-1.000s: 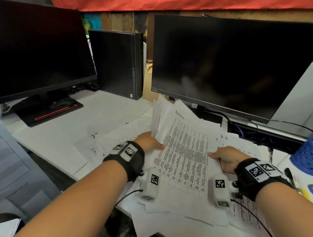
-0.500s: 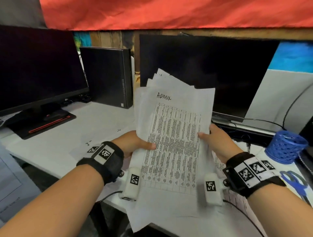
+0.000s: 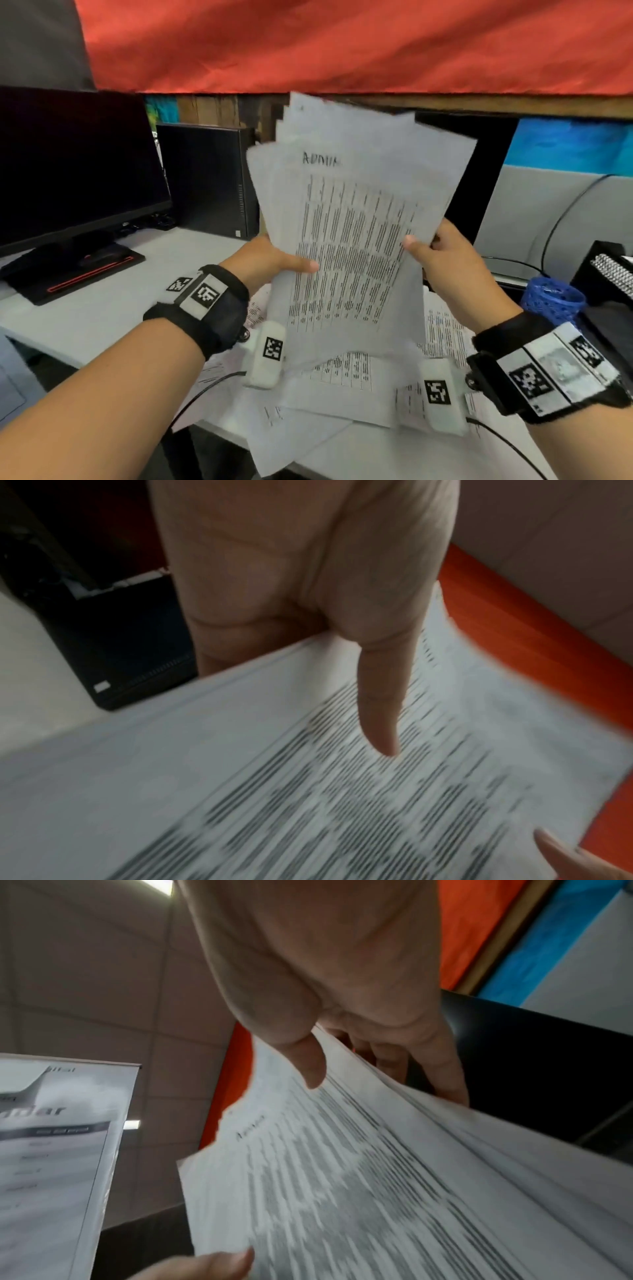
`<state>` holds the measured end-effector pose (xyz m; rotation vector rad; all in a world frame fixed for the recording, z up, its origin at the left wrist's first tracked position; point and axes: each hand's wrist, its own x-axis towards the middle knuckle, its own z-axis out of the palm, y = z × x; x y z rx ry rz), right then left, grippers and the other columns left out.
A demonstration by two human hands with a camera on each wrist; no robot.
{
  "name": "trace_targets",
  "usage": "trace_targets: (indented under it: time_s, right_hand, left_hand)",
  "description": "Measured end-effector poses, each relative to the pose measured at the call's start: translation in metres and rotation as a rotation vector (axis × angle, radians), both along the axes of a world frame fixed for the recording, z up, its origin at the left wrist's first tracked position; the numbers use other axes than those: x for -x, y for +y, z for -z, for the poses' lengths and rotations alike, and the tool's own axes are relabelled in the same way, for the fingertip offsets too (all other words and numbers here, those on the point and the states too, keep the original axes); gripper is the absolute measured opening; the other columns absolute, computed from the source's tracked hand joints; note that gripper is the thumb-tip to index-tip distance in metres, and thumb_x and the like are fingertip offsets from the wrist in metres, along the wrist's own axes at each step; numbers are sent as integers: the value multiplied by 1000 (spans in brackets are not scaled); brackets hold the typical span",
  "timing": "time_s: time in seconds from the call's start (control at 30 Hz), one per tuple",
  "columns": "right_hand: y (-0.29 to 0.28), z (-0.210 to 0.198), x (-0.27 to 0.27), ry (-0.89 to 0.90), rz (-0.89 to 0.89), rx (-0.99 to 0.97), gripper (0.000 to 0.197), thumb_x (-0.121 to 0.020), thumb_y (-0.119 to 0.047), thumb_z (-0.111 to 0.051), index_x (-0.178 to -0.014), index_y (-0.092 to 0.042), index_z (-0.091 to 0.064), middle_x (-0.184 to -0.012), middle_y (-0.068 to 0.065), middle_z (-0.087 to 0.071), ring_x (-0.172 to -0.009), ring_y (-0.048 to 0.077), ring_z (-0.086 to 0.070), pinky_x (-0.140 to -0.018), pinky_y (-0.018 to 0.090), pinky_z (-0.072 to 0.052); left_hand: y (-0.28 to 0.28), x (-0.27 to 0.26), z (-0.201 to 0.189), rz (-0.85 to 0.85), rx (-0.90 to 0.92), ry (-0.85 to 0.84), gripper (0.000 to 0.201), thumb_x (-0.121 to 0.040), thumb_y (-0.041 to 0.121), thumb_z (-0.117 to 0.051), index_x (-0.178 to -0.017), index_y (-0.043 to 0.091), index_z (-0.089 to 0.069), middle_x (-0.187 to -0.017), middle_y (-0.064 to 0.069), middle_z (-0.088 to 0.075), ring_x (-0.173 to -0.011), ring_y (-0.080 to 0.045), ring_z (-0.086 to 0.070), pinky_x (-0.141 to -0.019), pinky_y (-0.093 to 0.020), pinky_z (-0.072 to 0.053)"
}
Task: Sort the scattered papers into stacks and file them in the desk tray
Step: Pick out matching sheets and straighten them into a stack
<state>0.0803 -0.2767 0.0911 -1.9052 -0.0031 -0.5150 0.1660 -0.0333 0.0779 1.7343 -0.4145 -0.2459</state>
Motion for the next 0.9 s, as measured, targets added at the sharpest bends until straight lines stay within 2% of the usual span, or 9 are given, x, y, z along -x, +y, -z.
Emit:
trace_targets:
  time_s: [0.17,0.3,0.37,0.47,0.6,0.73,0.8,0.87,0.9]
  right_hand:
    - [-7,-13,4,-72,51,-37,40,-92,-28,-59,-130,-29,-46,-121,-12,-61,-108,8,-59,-92,38,-51]
    - [-10,-45,-2,-280,132,-84,46,-91,-27,-60,-132,-34,-41,-130,-9,-52,-112,6,-55,-88,25,-49]
    - [-8,-61,-3,-343,121,-60,46,-90,-33,-61,-130,-40,-42,-123,-13,-53,-106,-1,-53,-87,19,-44]
    - [-4,-74,-6,-298,55,96,32,-89,-36,-62,-119,-42,-55,-109,-16,-58,-98,3,-56,-87,25,-48]
    - [2,-77,-9,-286,58,208,8,-88,-30,-62,-88,-38,-66,-101,-12,-64,-96,11,-61,-87,39,-53]
    - [-3,-72,-19,-335,202,132,15,-88,-28,-59,-75,-36,-60,-87,-16,-61,-88,6,-58,-86,37,-52]
    - [-5,-69,-24,-367,251,96,13,-89,-25,-57,-80,-34,-58,-86,-18,-57,-84,-1,-55,-85,27,-50]
    - [-3,-68,-21,-391,253,152,16,-91,-19,-56,-101,-32,-56,-97,-26,-52,-86,-16,-47,-79,1,-38]
    - [-2,-68,-19,-387,233,214,26,-92,-19,-55,-115,-32,-53,-108,-31,-49,-92,-19,-43,-77,-6,-31]
  left_hand:
    - [0,6,6,67,-111,16,71,-47,33,-90,-114,20,-67,-110,0,-71,-106,-22,-66,-100,-49,-46]
    - [1,11,-2,182,-119,66,55,-69,10,-80,-120,16,-62,-115,-4,-69,-109,-23,-65,-98,-48,-47]
    - [2,13,-6,230,-131,69,47,-76,-1,-70,-119,15,-62,-114,-4,-70,-107,-21,-66,-95,-42,-51]
    - [4,15,-8,276,-141,93,40,-78,-6,-64,-111,17,-64,-107,-1,-72,-101,-17,-68,-88,-34,-55]
    - [6,15,-6,288,-151,102,39,-80,-6,-63,-110,19,-64,-107,0,-73,-100,-16,-69,-86,-33,-56]
    - [3,10,10,2,-56,13,36,-80,17,-72,-115,21,-65,-110,3,-72,-102,-17,-68,-97,-44,-50]
    - [-5,11,18,-184,-11,-64,35,-86,25,-67,-121,23,-62,-116,7,-68,-108,-15,-64,-101,-42,-46]
    - [-14,16,24,-298,46,-120,34,-94,23,-56,-128,23,-57,-121,11,-63,-113,-11,-58,-98,-31,-44]
    - [-19,19,26,-326,84,-128,33,-97,22,-52,-130,23,-55,-119,13,-61,-112,-9,-57,-94,-27,-43]
